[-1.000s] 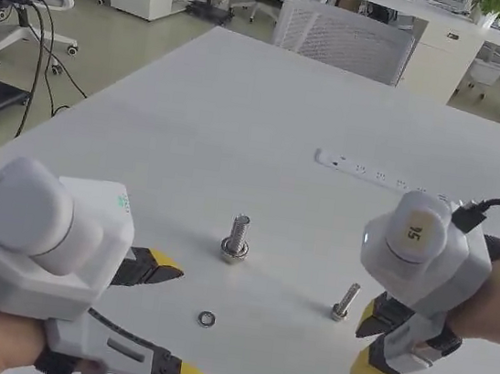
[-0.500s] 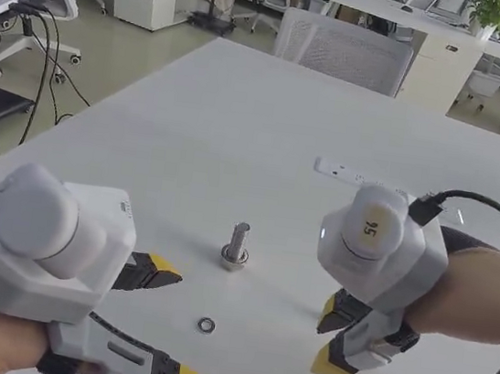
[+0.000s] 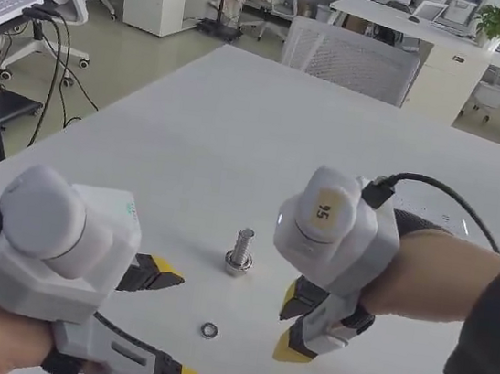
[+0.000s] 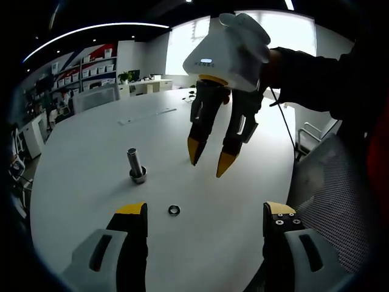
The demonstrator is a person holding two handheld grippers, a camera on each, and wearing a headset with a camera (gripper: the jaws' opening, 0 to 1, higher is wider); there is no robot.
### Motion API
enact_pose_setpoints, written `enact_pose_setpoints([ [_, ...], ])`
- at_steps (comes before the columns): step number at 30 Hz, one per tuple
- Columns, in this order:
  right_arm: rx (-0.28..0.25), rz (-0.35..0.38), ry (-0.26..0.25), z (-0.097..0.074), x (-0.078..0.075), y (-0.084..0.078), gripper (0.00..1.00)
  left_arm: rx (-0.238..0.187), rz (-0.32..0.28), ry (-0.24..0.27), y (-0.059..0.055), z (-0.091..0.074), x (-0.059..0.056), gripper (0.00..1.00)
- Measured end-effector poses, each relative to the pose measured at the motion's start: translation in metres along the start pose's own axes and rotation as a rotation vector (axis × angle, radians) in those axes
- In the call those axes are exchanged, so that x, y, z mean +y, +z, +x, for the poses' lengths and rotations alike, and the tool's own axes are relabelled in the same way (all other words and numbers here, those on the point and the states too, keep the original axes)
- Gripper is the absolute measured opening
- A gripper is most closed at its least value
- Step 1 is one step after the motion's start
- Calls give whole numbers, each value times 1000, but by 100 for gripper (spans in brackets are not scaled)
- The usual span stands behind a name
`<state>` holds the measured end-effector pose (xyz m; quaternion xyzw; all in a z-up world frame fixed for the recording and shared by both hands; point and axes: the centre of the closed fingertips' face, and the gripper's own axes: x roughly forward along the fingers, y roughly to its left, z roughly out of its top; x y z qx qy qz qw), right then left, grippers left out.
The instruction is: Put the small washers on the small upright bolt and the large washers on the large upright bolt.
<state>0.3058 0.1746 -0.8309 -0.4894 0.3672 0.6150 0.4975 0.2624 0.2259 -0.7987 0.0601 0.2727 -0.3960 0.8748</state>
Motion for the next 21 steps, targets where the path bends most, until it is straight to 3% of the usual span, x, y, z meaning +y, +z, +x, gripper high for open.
enact_pose_setpoints([
  [13, -4, -62, 25, 20, -6, 38, 28, 3, 1, 0, 0, -1, 0, 77],
  [21, 2, -91, 27, 31, -11, 50, 27, -1, -4, 3, 0, -3, 2, 77],
])
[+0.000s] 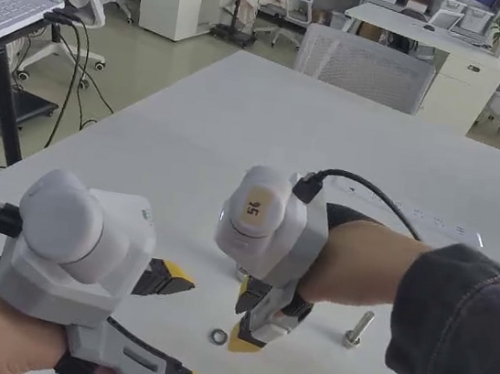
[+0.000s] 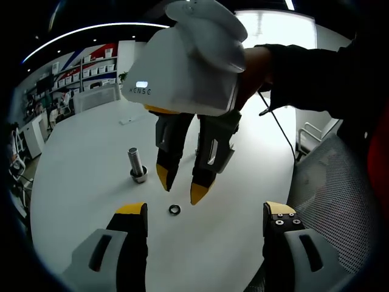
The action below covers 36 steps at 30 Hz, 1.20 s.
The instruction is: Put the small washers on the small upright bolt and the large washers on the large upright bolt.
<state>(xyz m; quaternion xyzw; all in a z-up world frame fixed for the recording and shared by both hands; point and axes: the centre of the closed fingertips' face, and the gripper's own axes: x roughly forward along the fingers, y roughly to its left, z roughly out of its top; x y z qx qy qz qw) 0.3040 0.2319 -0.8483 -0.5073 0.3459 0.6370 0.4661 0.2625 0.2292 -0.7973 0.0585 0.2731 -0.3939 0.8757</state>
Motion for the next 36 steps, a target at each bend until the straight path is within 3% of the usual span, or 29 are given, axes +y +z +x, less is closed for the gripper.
enact_pose_setpoints([
  [14, 5, 1, 19, 21, -3, 1, 24, 5, -5, -1, -3, 0, 0, 77],
  [36, 29, -19, 21, 30, 1, 0, 21, -1, -9, -4, -4, -3, -2, 77],
])
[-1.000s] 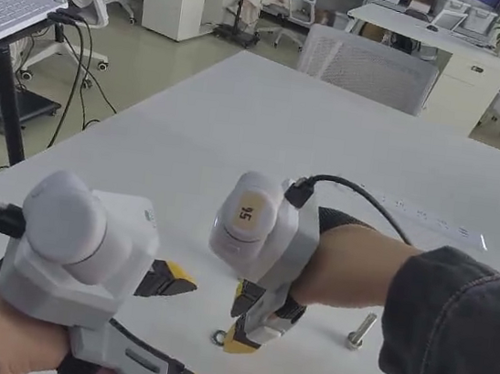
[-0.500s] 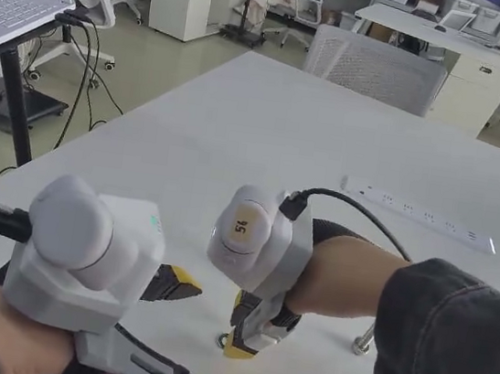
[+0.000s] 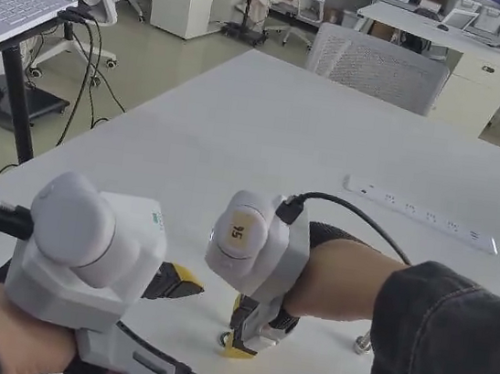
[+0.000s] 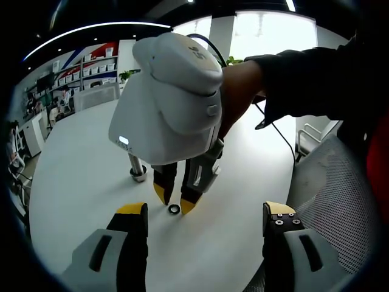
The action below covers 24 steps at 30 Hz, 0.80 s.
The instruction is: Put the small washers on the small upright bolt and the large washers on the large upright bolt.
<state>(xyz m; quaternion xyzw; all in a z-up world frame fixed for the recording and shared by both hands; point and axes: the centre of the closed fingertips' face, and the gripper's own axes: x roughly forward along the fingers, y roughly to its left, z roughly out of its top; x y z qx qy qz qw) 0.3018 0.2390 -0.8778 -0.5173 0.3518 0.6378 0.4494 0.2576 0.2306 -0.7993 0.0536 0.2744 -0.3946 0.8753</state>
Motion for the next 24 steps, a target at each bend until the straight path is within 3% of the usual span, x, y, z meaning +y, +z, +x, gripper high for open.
enact_pose_setpoints([
  [24, -3, -27, -4, 0, 0, 1, 14, -1, -3, 4, 0, 0, 0, 77],
])
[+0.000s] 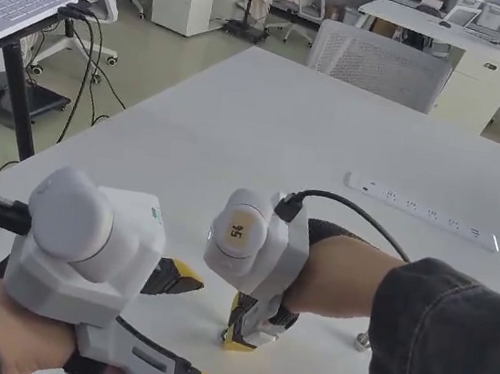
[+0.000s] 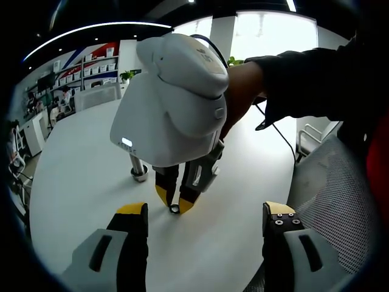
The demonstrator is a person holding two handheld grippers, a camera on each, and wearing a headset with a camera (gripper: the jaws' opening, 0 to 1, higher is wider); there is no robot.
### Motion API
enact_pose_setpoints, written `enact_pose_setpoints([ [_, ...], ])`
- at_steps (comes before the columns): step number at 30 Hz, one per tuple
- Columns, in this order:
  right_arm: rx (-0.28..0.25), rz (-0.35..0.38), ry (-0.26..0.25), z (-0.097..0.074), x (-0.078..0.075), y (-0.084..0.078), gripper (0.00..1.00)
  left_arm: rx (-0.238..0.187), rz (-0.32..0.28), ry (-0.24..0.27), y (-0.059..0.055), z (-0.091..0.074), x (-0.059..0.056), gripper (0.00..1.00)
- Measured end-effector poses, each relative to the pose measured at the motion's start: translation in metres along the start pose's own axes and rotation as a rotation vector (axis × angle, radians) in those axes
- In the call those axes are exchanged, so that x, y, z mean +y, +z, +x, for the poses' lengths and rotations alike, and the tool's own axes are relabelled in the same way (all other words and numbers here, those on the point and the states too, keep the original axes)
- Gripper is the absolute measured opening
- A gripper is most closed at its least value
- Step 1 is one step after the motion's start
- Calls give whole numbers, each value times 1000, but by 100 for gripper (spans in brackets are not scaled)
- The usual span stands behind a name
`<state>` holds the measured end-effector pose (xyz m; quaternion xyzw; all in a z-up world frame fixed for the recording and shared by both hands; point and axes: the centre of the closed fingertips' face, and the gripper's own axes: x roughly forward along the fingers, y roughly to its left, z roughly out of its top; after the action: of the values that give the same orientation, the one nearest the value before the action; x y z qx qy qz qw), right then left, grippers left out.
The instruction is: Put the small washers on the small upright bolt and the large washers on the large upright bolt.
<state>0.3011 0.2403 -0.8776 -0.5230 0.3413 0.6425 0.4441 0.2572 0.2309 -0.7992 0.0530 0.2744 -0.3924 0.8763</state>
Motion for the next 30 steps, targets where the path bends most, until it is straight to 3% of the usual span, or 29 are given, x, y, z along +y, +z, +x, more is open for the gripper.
enact_pose_setpoints([
  [17, 7, 6, 2, -2, 1, -5, 14, 0, 1, -1, 1, 1, 0, 76],
  [30, 17, 59, -4, -10, 3, -30, 14, 1, 6, -9, 4, 3, 0, 76],
])
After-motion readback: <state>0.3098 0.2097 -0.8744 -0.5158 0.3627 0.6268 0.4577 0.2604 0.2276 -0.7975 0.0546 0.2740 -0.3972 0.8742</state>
